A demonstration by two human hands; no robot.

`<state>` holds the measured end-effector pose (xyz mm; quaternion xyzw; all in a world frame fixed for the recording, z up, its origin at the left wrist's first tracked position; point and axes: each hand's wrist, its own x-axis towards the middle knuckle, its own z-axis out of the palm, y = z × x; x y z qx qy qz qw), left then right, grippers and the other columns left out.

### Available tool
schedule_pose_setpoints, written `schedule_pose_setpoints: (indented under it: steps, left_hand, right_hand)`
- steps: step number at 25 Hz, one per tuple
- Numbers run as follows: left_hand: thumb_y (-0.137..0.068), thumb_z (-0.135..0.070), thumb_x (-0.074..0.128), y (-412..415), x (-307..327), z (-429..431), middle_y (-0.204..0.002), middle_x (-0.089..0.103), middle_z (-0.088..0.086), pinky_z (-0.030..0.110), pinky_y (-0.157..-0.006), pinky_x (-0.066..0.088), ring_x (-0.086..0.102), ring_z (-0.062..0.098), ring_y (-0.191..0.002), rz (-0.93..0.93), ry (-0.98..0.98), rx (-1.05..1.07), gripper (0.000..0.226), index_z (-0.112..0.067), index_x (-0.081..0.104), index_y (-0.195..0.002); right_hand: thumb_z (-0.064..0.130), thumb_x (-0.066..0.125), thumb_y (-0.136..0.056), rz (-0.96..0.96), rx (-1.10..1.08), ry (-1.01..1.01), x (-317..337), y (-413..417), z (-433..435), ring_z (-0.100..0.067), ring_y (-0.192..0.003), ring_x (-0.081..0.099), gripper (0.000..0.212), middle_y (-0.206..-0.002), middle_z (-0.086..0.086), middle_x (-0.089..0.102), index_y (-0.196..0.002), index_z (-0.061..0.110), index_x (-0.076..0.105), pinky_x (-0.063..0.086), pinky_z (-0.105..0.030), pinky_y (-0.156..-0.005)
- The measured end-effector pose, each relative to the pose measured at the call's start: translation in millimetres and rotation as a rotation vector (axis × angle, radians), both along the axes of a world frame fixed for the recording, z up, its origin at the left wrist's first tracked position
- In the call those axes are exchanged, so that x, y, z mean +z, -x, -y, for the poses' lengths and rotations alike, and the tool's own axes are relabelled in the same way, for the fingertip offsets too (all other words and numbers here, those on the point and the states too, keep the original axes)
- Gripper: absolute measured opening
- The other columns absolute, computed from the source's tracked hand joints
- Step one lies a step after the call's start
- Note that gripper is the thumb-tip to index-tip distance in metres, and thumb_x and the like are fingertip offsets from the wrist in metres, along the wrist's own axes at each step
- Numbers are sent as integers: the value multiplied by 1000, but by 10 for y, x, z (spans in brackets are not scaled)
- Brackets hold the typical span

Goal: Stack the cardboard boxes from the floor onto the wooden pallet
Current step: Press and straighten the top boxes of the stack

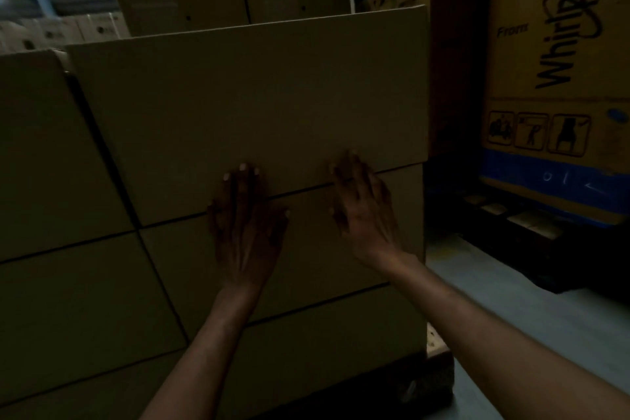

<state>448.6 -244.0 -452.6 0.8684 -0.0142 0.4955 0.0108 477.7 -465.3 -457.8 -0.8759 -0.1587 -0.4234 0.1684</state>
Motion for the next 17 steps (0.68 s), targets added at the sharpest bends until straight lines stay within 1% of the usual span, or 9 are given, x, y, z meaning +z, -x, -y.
schedule_pose_setpoints:
  steps: [1, 2, 5, 7, 10, 12, 14, 15, 17]
  left_hand:
    - [-100, -58, 42, 33, -5, -81, -173, -1, 1, 50, -122, 11, 2, 23, -159, -33, 42, 26, 83, -23, 6, -165]
    - [-101, -58, 41, 62, -46, -194, -173, -4, 0, 52, -122, 14, 0, 23, -159, -34, 62, 47, 83, -22, 4, -165]
    - [-104, -58, 43, 223, -104, -530, -173, -2, 1, 52, -125, 15, 1, 23, -159, -93, 53, 49, 83, -19, 3, -165]
    - [-103, -59, 42, 341, -137, -756, -173, -2, 0, 52, -125, 13, -1, 21, -159, -81, 172, 58, 84, -22, 0, -165]
    - [-106, -53, 38, 478, -144, -1150, -173, -6, -2, 53, -125, 12, -3, 18, -159, -8, 349, 125, 77, -25, -5, -164]
    - [-109, -46, 35, 506, -150, -1375, -173, -5, 0, 54, -125, 10, -4, 18, -159, 9, 369, 156, 72, -27, -9, -163]
    - [-111, -41, 35, 489, -158, -1534, -173, -1, 1, 54, -124, 11, -2, 19, -159, -10, 325, 184, 68, -25, -3, -165]
    - [-111, -42, 32, 483, -157, -1579, -173, -1, 0, 53, -123, 10, -1, 19, -159, -26, 298, 193, 65, -24, 0, -165]
    - [-109, -46, 25, 497, -168, -1644, -173, -3, -2, 50, -123, 9, -2, 18, -159, -38, 263, 204, 65, -23, 2, -165]
  right_hand:
    - [34, 56, -103, 42, 47, 72, 3, -9, -89, -30, -158, 6, 78, -173, -6, -5, -165, 30, 10, 18, -51, -122]
    - [34, 57, -102, 55, 59, 142, -9, -34, -194, -30, -157, 9, 77, -173, -7, -1, -165, 28, 13, 20, -52, -122]
    - [32, 61, -98, 34, 7, 172, 46, -11, -463, -32, -157, 9, 80, -173, -10, 4, -165, 22, 17, 20, -56, -121]
    - [33, 61, -98, 49, 17, 169, 47, 25, -566, -34, -157, 11, 77, -172, -14, 8, -164, 22, 23, 23, -58, -120]
    - [35, 57, -99, 93, 124, 318, 152, 107, -900, -30, -158, 6, 74, -173, -10, 6, -164, 27, 22, 19, -56, -122]
    - [36, 55, -99, 112, 180, 376, 241, 156, -1172, -26, -159, 0, 74, -173, -6, 1, -164, 28, 20, 11, -55, -125]
    - [39, 54, -99, 128, 217, 412, 270, 162, -1456, -24, -159, -6, 75, -173, -5, -2, -164, 27, 20, 3, -55, -125]
    - [40, 54, -99, 140, 219, 440, 290, 167, -1568, -25, -159, -8, 75, -173, -4, -3, -164, 27, 20, 1, -57, -125]
    - [40, 54, -99, 171, 233, 479, 299, 189, -1736, -28, -159, -8, 74, -174, -4, -1, -164, 28, 22, 4, -64, -123]
